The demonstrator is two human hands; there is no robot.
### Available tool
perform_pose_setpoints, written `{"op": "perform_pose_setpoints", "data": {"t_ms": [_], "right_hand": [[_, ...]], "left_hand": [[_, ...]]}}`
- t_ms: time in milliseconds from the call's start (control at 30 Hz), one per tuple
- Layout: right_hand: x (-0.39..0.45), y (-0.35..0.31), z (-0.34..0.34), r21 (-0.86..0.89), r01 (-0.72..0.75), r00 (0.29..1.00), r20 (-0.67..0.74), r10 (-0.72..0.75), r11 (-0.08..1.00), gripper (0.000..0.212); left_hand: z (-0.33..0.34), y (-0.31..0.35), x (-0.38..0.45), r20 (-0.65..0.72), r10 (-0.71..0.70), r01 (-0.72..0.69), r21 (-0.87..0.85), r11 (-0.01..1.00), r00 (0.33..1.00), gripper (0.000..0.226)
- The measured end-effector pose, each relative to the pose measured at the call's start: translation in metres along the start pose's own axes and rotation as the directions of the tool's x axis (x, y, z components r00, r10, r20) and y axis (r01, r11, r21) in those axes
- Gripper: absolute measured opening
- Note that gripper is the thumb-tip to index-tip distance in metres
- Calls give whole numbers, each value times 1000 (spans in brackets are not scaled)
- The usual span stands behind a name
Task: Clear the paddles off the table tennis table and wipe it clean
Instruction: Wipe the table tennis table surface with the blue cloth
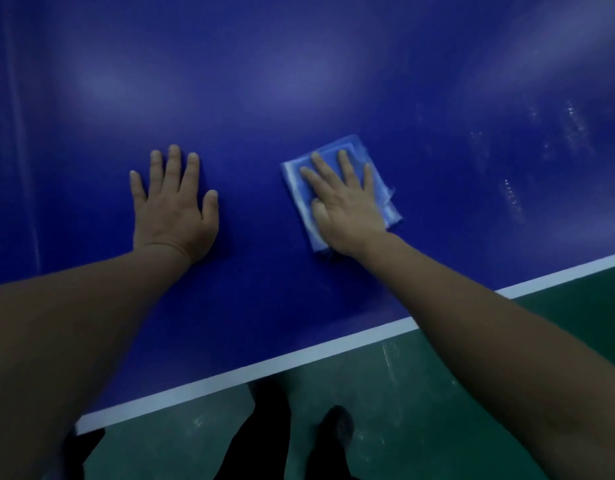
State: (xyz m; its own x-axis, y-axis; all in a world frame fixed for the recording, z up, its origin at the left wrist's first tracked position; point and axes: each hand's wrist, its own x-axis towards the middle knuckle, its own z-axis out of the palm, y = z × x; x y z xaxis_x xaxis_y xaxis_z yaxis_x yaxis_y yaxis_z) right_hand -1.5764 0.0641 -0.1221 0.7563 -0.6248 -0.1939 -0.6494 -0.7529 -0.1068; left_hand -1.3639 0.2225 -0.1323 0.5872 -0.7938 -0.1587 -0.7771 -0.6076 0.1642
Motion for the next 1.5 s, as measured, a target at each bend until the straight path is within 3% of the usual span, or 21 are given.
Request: {"op": "perform_pose_setpoints", "data": {"t_ms": [67, 133, 200, 267, 333, 400, 500, 533, 600, 667, 700, 767, 833, 900, 967, 1000, 1033, 1100, 1167, 1333, 1500], "right_hand": [[-31, -18, 11, -39, 244, 970, -16, -244, 969, 56], [-97, -14, 21, -79, 496, 868, 65, -492, 865, 54], [-145, 28, 21, -103, 617, 786, 129, -605, 780, 54], [-149, 80, 12, -155, 572, 820, 138, -555, 806, 54], [-124, 103, 8, -158, 384, 922, 123, -368, 910, 53], [-86, 83, 5, -64, 124, 992, 37, -122, 990, 57], [-40, 1, 11, 45, -153, 986, -65, 156, 987, 64], [-38, -29, 14, 47, -127, 988, -86, 131, 991, 63], [-60, -68, 23, 15, 123, 991, -57, -122, 992, 56], [-95, -53, 29, -13, 335, 942, -35, -335, 942, 52], [-105, -29, 28, -9, 354, 934, -33, -354, 935, 52], [-111, 32, 25, -49, 198, 979, -35, -200, 979, 56], [-107, 94, 15, -44, -153, 988, -1, 153, 987, 61], [-99, 115, 2, 57, -515, 857, 29, 514, 855, 59], [-91, 90, 2, 131, -658, 749, 12, 662, 742, 57], [-92, 69, 7, 121, -620, 780, -11, 626, 775, 57], [-98, 47, 12, 100, -507, 858, -39, 512, 856, 57], [-122, 21, 23, 14, -148, 989, -7, 149, 989, 56], [-136, 35, 24, -33, 78, 997, 28, -77, 996, 55], [-83, 104, 7, -4, 126, 992, 22, -126, 992, 58], [-22, 145, -9, -47, 321, 947, 48, -319, 946, 56]], "left_hand": [[0, 0, 0, 2, 7, -7, -12, 1000, 1000, 66], [0, 0, 1, -1, 4, -4, -19, 1000, 1000, 66], [0, -1, 1, 5, 2, -2, -13, 1000, 1000, 67], [0, -1, 0, 7, 3, -3, -13, 1000, 1000, 68], [-1, 0, 0, 12, 1, -1, -9, 1000, 1000, 68], [-2, 1, -1, 15, 3, -3, -6, 1000, 1000, 67], [-2, 0, -1, 15, 4, -4, -4, 1000, 1000, 67], [-1, 0, -2, 14, 2, -2, -4, 1000, 1000, 67], [-1, -1, -2, 9, -1, 1, -9, 1000, 1000, 66], [-1, 0, -1, 11, -3, 3, -19, 1000, 1000, 66], [-1, 0, -1, 11, -3, 3, -19, 1000, 1000, 66], [-2, 0, -1, 13, 1, -1, -16, 1000, 1000, 66], [-1, 0, -2, 16, 1, -1, -18, 1000, 1000, 66], [-2, 1, -2, 18, -1, 1, -17, 1000, 1000, 67], [-3, 1, -2, 21, -4, 5, -10, 1000, 1000, 67], [-4, 1, -2, 25, -6, 6, -6, 1000, 1000, 67], [-4, 1, -2, 28, -6, 6, -3, 1000, 1000, 67], [-3, 1, -3, 27, -6, 6, -1, 1000, 1000, 66], [-2, 1, -3, 21, -2, 2, -9, 1000, 1000, 68], [-1, 1, -2, 14, -15, 15, 2, 1000, 1000, 74], [2, 1, -4, 20, -28, 28, -11, 1000, 999, 75]]}}
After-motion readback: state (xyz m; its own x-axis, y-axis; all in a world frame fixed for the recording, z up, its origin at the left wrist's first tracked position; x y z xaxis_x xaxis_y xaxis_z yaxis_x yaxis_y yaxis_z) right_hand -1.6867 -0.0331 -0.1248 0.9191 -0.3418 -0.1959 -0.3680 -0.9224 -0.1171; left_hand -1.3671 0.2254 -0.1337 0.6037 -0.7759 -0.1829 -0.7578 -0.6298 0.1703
